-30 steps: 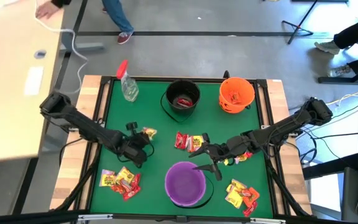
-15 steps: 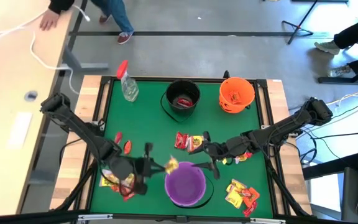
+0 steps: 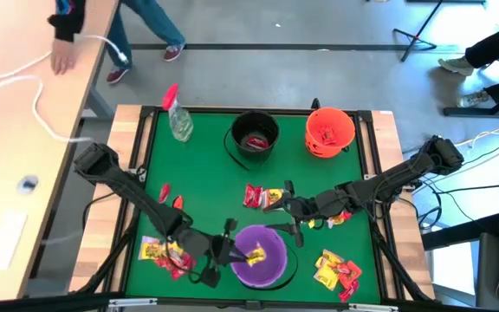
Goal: Organize candy in baskets
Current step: Put the yellow candy pack into the purple bucket, then put the orange candy pack into the orange bucket
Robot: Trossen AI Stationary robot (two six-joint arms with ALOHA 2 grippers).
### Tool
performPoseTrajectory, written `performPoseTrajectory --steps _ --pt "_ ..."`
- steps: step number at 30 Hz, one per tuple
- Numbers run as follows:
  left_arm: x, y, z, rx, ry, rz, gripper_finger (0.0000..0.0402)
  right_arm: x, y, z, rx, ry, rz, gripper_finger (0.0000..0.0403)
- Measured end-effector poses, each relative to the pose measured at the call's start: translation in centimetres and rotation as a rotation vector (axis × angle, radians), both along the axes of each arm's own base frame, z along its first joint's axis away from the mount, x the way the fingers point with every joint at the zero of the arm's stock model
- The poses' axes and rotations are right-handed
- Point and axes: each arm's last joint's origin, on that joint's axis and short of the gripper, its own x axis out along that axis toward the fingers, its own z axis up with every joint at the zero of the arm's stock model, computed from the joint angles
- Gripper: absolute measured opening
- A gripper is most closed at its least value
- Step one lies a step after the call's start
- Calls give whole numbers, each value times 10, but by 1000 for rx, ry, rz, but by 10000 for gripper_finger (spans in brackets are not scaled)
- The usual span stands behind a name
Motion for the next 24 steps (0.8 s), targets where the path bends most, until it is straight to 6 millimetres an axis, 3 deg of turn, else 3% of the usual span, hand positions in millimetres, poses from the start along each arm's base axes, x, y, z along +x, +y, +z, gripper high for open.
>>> performPoseTrajectory --steps 6,11,18,24 --pt "2 4 -1 -3 12 18 86 0 0 -1 -5 9 -5 223" --pt "-1 6 3 5 12 22 126 -13 -6 2 -21 99 -5 223" --pt "-30 15 45 92 -64 140 127 -54 -24 27 81 188 -46 223" --pt "-63 26 72 171 -79 266 126 -79 -30 32 230 336 32 223"
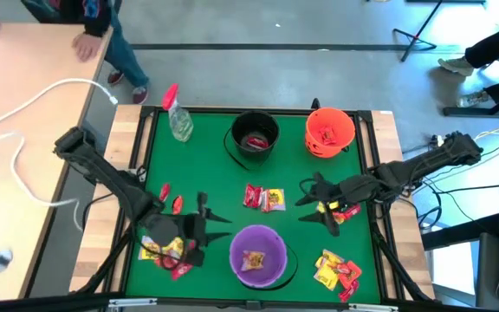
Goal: Organize candy in baskets
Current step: Put the orange candy pack into the orange bucket
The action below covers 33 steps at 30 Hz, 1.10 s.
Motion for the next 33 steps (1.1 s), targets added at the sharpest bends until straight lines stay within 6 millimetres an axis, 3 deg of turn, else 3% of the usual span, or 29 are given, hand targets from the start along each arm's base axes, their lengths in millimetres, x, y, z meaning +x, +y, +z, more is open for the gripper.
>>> performPoseTrajectory --steps 4,12,18,24,33 --pt "-17 2 -3 9 -12 30 126 -8 -2 -14 47 198 -24 223" --pt "-28 -3 -15 -76 -43 65 126 -31 -17 -51 -65 656 -389 223" --pt "-28 -1 -16 -79 -59 120 126 -32 -14 -60 -40 782 -426 223" --pt "-28 -2 -17 -94 -61 126 126 -34 7 -74 -147 853 -350 223" --pt "-26 2 -16 -93 -65 152 126 -39 14 -96 -280 1020 -527 223"
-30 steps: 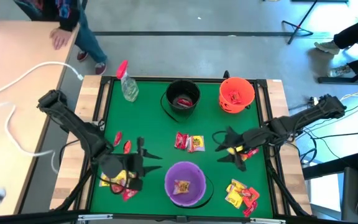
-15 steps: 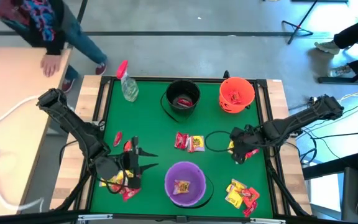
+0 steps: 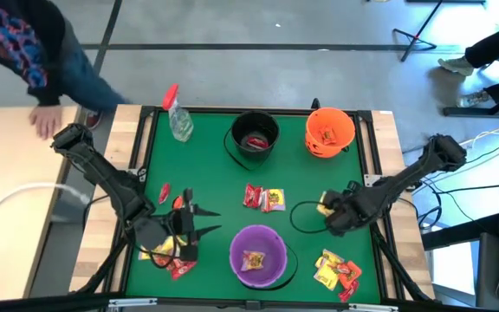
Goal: Organize candy in baskets
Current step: Put the orange candy pack into the orange bucket
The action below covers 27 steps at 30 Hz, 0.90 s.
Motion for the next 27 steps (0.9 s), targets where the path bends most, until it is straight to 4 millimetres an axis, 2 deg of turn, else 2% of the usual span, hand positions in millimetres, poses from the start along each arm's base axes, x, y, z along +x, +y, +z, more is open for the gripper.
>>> performPoseTrajectory --steps 16,20,27 --pt "2 1 -2 -31 7 -7 126 6 3 -13 -34 55 -29 215" --pt "2 1 -2 -31 8 -8 126 6 4 -13 -26 60 -31 181" --pt "2 1 -2 -33 8 -8 126 6 4 -13 -25 59 -30 91"
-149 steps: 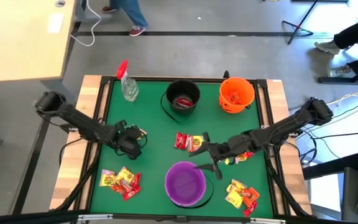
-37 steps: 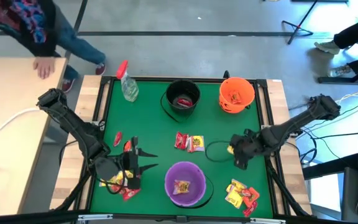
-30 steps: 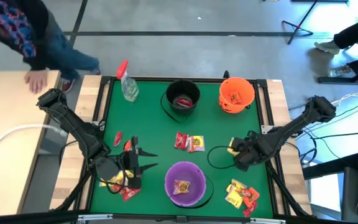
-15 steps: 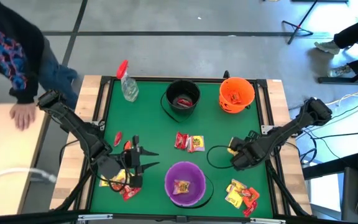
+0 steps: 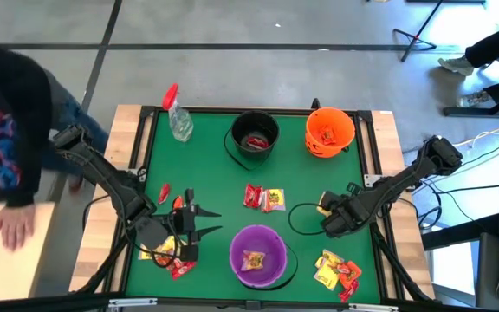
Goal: Organize candy in baskets
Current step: Put the orange candy pack into the orange bucket
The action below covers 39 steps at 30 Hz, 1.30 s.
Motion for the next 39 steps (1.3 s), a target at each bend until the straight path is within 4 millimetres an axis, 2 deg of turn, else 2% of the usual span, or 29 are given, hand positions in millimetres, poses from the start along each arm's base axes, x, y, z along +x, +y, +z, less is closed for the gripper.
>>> performPoseTrajectory --steps 8,14,23,27,32,39 --pt "0 0 0 -15 -3 4 126 0 0 0 -1 5 7 5" --pt "3 -3 -6 1 16 5 126 -1 -1 9 1 -30 8 8" --pt "8 -6 -15 14 37 8 126 12 3 56 -53 -171 21 3" --pt "8 -6 -14 10 34 8 126 16 7 63 -17 -212 17 5" --pt "6 -9 -15 -11 37 -12 126 9 10 41 18 -103 31 37" --pt "6 -9 -15 -12 38 -16 126 -1 7 19 -5 -59 -5 144"
